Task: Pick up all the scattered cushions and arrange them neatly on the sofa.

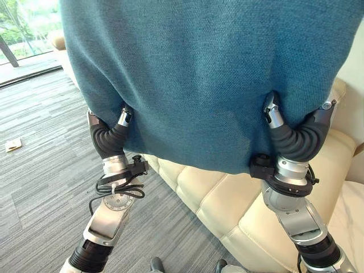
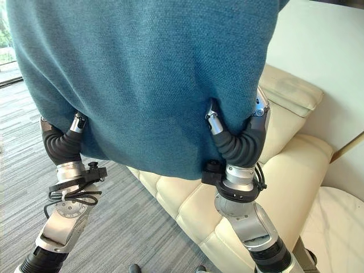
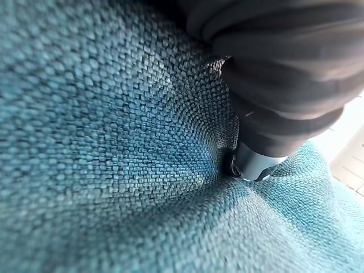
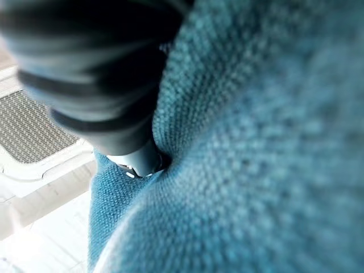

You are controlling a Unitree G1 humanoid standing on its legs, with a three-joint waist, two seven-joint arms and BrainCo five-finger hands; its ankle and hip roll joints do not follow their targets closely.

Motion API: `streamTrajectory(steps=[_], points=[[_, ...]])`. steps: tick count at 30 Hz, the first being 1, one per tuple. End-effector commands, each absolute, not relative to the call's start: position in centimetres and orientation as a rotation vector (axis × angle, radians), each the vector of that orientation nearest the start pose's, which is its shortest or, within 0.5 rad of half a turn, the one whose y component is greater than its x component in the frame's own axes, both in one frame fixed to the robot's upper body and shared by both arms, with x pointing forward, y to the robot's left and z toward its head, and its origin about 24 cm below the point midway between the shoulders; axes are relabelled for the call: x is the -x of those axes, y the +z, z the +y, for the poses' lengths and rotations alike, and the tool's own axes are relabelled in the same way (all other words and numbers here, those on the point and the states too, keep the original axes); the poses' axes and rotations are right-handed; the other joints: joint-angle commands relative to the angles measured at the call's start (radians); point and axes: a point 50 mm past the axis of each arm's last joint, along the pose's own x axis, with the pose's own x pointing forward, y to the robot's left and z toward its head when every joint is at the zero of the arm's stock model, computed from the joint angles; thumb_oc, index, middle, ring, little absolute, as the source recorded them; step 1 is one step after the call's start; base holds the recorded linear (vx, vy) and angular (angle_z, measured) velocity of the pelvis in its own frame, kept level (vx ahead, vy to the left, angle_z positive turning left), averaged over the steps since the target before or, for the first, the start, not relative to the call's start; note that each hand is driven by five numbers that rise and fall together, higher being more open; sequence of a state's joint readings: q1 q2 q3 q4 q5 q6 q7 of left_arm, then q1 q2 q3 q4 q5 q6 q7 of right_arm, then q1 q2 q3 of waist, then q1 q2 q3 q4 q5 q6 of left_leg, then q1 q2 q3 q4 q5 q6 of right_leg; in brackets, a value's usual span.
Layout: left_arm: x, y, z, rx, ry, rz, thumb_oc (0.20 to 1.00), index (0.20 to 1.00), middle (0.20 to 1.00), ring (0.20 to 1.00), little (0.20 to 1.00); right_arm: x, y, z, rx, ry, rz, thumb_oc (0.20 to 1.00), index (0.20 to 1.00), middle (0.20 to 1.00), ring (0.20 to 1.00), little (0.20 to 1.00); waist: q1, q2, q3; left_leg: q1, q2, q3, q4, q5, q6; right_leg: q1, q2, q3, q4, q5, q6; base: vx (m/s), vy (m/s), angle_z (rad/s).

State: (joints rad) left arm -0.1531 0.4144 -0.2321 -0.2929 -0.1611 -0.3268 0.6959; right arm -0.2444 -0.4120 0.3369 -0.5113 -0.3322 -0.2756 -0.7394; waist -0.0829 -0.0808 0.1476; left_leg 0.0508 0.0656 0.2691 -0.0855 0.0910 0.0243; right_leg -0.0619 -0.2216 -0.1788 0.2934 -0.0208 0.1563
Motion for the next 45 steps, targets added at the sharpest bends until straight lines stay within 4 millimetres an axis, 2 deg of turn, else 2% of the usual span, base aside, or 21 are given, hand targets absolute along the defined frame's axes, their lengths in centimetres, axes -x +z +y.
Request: streamTrajectory(steps=[1,5,6,10,14,16,18,19,20,21,24,25,26,28,29,30,31,36,37,40,45], points=[[-22.8,21.7,13.5,-0.013,0.039,-1.043,0.200,0.200,0.200,0.200,0.200,-20.1,22.6,-10.4,0.172,-0.094,-1.243,0.200,0.200,0.200,0.200,0.200,-0.016,-0.025,0.002,0.116,-0.020,-0.033,-0.002,-0.194,-0.023,-0.106,0.094,0.101,-0.159,0.038,-0.009,0.17,0.062,0.62],[-23.2,21.8,13.1,-0.014,0.031,-1.043,0.200,0.200,0.200,0.200,0.200,-20.2,22.4,-10.8,0.165,-0.110,-1.229,0.200,0.200,0.200,0.200,0.200,-0.040,-0.024,0.023,0.149,-0.035,-0.062,-0.002,-0.220,-0.027,-0.173,0.119,0.067,-0.250,0.084,0.011,0.24,0.023,0.48],[-23.4,21.9,13.0,-0.023,0.038,-1.047,0.200,0.200,0.200,0.200,0.200,-20.2,22.3,-10.9,0.171,-0.115,-1.225,0.200,0.200,0.200,0.200,0.200,-0.048,-0.029,0.020,0.188,-0.048,-0.055,-0.001,-0.250,-0.038,-0.188,0.118,-0.031,-0.318,0.111,0.027,0.30,-0.008,1.14],[-23.1,22.0,13.1,-0.035,0.038,-1.059,0.200,0.200,0.200,0.200,0.200,-20.0,22.2,-11.0,0.169,-0.120,-1.232,0.200,0.200,0.200,0.200,0.200,-0.048,-0.039,0.004,0.210,-0.055,-0.046,0.000,-0.272,-0.042,-0.148,0.103,-0.093,-0.344,0.127,0.018,0.24,-0.056,0.20],[-22.7,22.1,13.1,-0.008,0.036,-1.064,0.200,0.200,0.200,0.200,0.200,-19.9,21.9,-11.7,0.199,-0.122,-1.219,0.200,0.200,0.200,0.200,0.200,-0.082,-0.019,-0.050,0.266,-0.002,-0.036,0.024,-0.315,-0.083,-0.115,0.117,-0.100,-0.288,0.109,-0.008,0.42,-0.172,-0.02],[-22.6,22.1,13.2,0.010,0.028,-1.058,0.200,0.200,0.200,0.200,0.200,-19.8,21.8,-12.0,0.203,-0.112,-1.210,0.200,0.200,0.200,0.200,0.200,-0.093,0.008,-0.058,0.254,0.041,-0.036,0.119,-0.298,-0.112,-0.089,0.148,-0.094,-0.275,0.068,-0.033,0.30,-0.174,0.16],[-22.7,22.1,13.3,0.019,0.026,-1.049,0.200,0.200,0.200,0.200,0.200,-19.8,22.0,-12.1,0.207,-0.102,-1.221,0.200,0.200,0.200,0.200,0.200,-0.092,0.012,-0.054,0.191,0.067,-0.050,0.275,-0.228,-0.130,-0.051,0.172,-0.071,-0.289,0.048,-0.066,0.20,-0.207,-0.04],[-22.7,22.0,13.4,0.017,0.025,-1.041,0.200,0.200,0.200,0.200,0.200,-19.7,22.1,-12.1,0.202,-0.097,-1.225,0.200,0.200,0.200,0.200,0.200,-0.088,0.011,-0.046,0.155,0.067,-0.066,0.359,-0.198,-0.133,-0.031,0.184,-0.053,-0.295,0.036,-0.084,0.12,-0.139,-0.16],[-22.7,22.0,13.4,0.017,0.025,-1.041,0.200,0.200,0.200,0.200,0.200,-19.7,22.1,-12.1,0.202,-0.097,-1.225,0.200,0.200,0.200,0.200,0.200,-0.089,0.010,-0.047,0.153,0.066,-0.067,0.360,-0.197,-0.132,-0.032,0.183,-0.053,-0.296,0.036,-0.084,0.21,-0.163,-0.38],[-22.8,21.9,13.5,0.003,0.028,-1.033,0.200,0.200,0.200,0.200,0.200,-19.7,22.1,-12.2,0.196,-0.090,-1.217,0.200,0.200,0.200,0.200,0.200,-0.081,0.006,-0.043,0.105,0.051,-0.104,0.473,-0.151,-0.140,0.000,0.198,-0.024,-0.303,0.017,-0.109,0.23,-0.132,-0.33],[-22.8,21.8,13.6,-0.016,0.022,-1.034,0.200,0.200,0.200,0.200,0.200,-19.6,22.0,-12.3,0.201,-0.086,-1.214,0.200,0.200,0.200,0.200,0.200,-0.071,-0.008,-0.036,0.011,0.024,-0.131,0.523,-0.197,-0.111,0.041,0.188,0.028,-0.311,-0.009,-0.113,0.24,-0.062,-0.52],[-22.7,21.8,13.8,-0.036,0.035,-1.035,0.200,0.200,0.200,0.200,0.200,-19.6,22.0,-12.3,0.215,-0.071,-1.217,0.200,0.200,0.200,0.200,0.200,-0.054,-0.012,-0.030,-0.038,0.012,-0.155,0.469,-0.271,-0.084,0.074,0.185,0.066,-0.323,-0.025,-0.100,0.18,0.002,-0.83],[-22.7,21.8,13.8,-0.036,0.035,-1.036,0.200,0.200,0.200,0.200,0.200,-19.6,22.0,-12.3,0.215,-0.071,-1.218,0.200,0.200,0.200,0.200,0.200,-0.053,-0.015,-0.030,-0.038,0.008,-0.152,0.465,-0.264,-0.082,0.071,0.181,0.067,-0.323,-0.021,-0.099,0.19,0.010,-0.96],[-22.6,21.5,14.0,-0.039,0.048,-1.025,0.200,0.200,0.200,0.200,0.200,-19.7,21.9,-12.2,0.212,-0.058,-1.212,0.200,0.200,0.200,0.200,0.200,-0.037,-0.013,-0.020,-0.087,-0.008,-0.208,0.378,-0.262,-0.077,0.102,0.184,0.115,-0.326,-0.036,-0.093,0.18,0.030,-1.02],[-22.5,21.3,14.2,-0.040,0.056,-1.013,0.200,0.200,0.200,0.200,0.200,-19.7,21.8,-12.2,0.208,-0.050,-1.202,0.200,0.200,0.200,0.200,0.200,-0.026,0.001,-0.016,-0.115,-0.010,-0.283,0.250,-0.171,-0.087,0.121,0.200,0.160,-0.327,-0.044,-0.097,0.19,0.039,-0.90],[-22.4,21.2,14.2,-0.039,0.056,-1.012,0.200,0.200,0.200,0.200,0.200,-19.6,21.8,-12.2,0.208,-0.049,-1.201,0.200,0.200,0.200,0.200,0.200,-0.025,0.000,-0.016,-0.105,-0.010,-0.282,0.235,-0.164,-0.088,0.123,0.200,0.162,-0.326,-0.045,-0.098,0.24,0.035,-1.29],[-22.4,21.0,14.6,-0.044,0.080,-0.999,0.200,0.200,0.200,0.200,0.200,-19.7,21.6,-12.0,0.192,-0.039,-1.188,0.200,0.200,0.200,0.200,0.200,-0.008,0.012,-0.004,-0.168,-0.017,-0.371,0.157,-0.084,-0.091,0.149,0.215,0.214,-0.328,-0.060,-0.103,0.10,0.006,-1.07],[-22.4,21.0,15.2,-0.065,0.109,-0.998,0.200,0.200,0.200,0.200,0.200,-19.8,21.7,-11.8,0.166,-0.021,-1.177,0.200,0.200,0.200,0.200,0.200,0.014,0.038,0.014,-0.216,-0.033,-0.445,0.076,-0.006,-0.106,0.173,0.248,0.314,-0.307,-0.083,-0.118,0.14,0.043,-1.04],[-22.2,20.9,15.3,-0.078,0.107,-0.995,0.200,0.200,0.200,0.200,0.200,-19.7,21.6,-11.7,0.171,-0.005,-1.174,0.200,0.200,0.200,0.200,0.200,0.015,0.058,0.003,-0.185,-0.027,-0.450,0.058,0.010,-0.105,0.179,0.260,0.354,-0.297,-0.089,-0.119,0.13,0.094,-1.15],[-22.0,20.7,15.5,-0.075,0.103,-0.984,0.200,0.200,0.200,0.200,0.200,-19.6,21.3,-11.7,0.187,0.006,-1.155,0.200,0.200,0.200,0.200,0.200,0.008,0.068,-0.016,-0.146,-0.024,-0.438,0.040,0.011,-0.103,0.185,0.248,0.377,-0.303,-0.089,-0.113,0.13,0.128,-1.31],[-22.0,20.4,15.3,-0.062,0.086,-0.965,0.200,0.200,0.200,0.200,0.200,-19.7,21.2,-11.6,0.206,0.006,-1.143,0.200,0.200,0.200,0.200,0.200,-0.005,0.070,-0.047,-0.086,-0.024,-0.341,0.045,-0.022,-0.081,0.176,0.210,0.445,-0.303,-0.081,-0.078,0.12,0.129,-0.47]])
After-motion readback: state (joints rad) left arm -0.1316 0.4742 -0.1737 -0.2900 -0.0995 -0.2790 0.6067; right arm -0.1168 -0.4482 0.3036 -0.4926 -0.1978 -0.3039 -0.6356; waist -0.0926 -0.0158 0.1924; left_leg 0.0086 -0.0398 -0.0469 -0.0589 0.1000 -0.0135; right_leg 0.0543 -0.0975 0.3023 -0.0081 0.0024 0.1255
